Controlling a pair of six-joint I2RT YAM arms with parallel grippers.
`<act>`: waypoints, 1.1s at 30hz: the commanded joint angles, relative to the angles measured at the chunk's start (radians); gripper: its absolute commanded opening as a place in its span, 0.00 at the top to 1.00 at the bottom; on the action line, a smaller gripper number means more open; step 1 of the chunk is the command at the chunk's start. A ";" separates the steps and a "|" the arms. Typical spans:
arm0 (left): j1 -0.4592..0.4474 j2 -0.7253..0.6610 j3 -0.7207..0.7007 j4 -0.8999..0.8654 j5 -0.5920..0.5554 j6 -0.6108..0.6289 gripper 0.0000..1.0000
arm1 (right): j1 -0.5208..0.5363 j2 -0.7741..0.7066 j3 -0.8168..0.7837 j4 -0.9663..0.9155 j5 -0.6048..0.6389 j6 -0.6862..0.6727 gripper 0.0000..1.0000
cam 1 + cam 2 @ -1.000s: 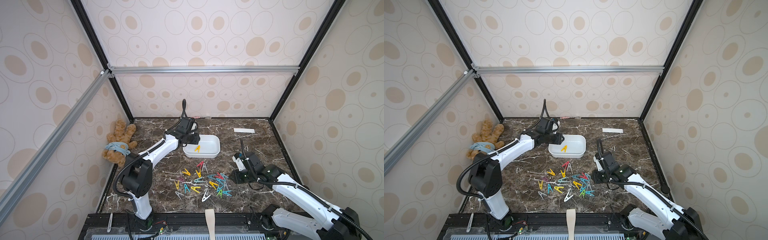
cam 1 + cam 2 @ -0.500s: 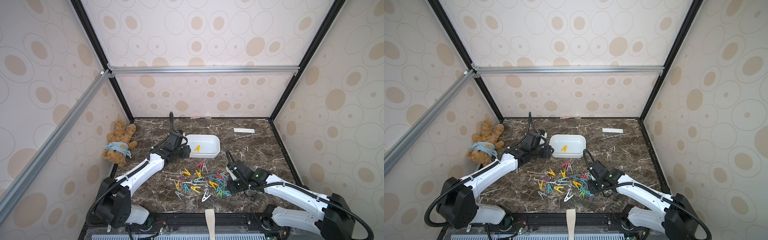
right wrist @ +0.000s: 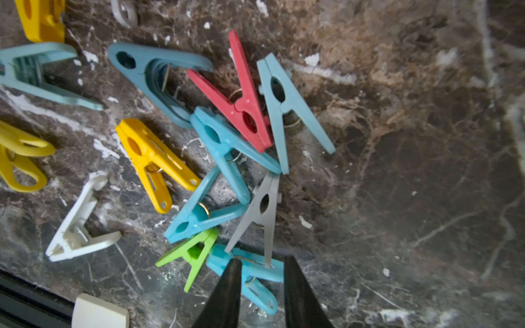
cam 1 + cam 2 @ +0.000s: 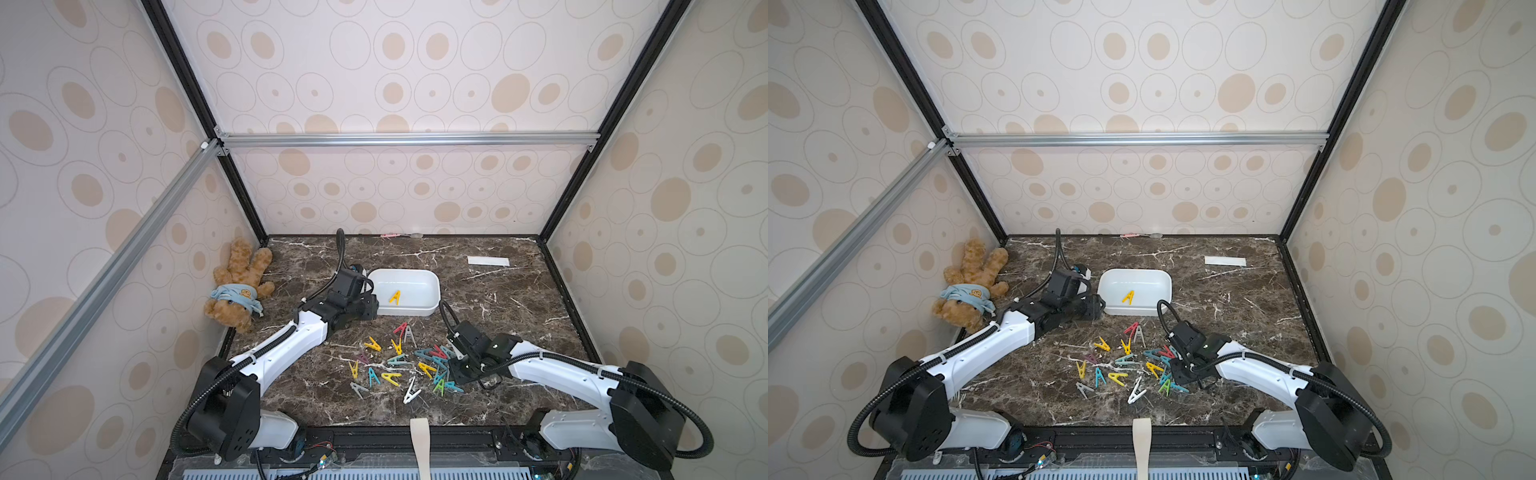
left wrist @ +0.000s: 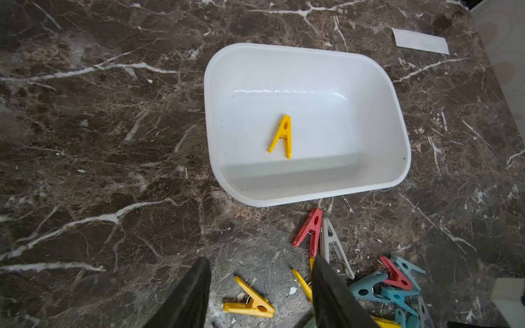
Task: Put the clothespins into the storage box
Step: Pick up the clothespin from the center of the board.
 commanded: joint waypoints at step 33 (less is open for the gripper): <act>0.018 -0.071 -0.047 0.035 -0.063 -0.060 0.43 | 0.008 -0.050 0.122 -0.124 0.095 -0.048 0.99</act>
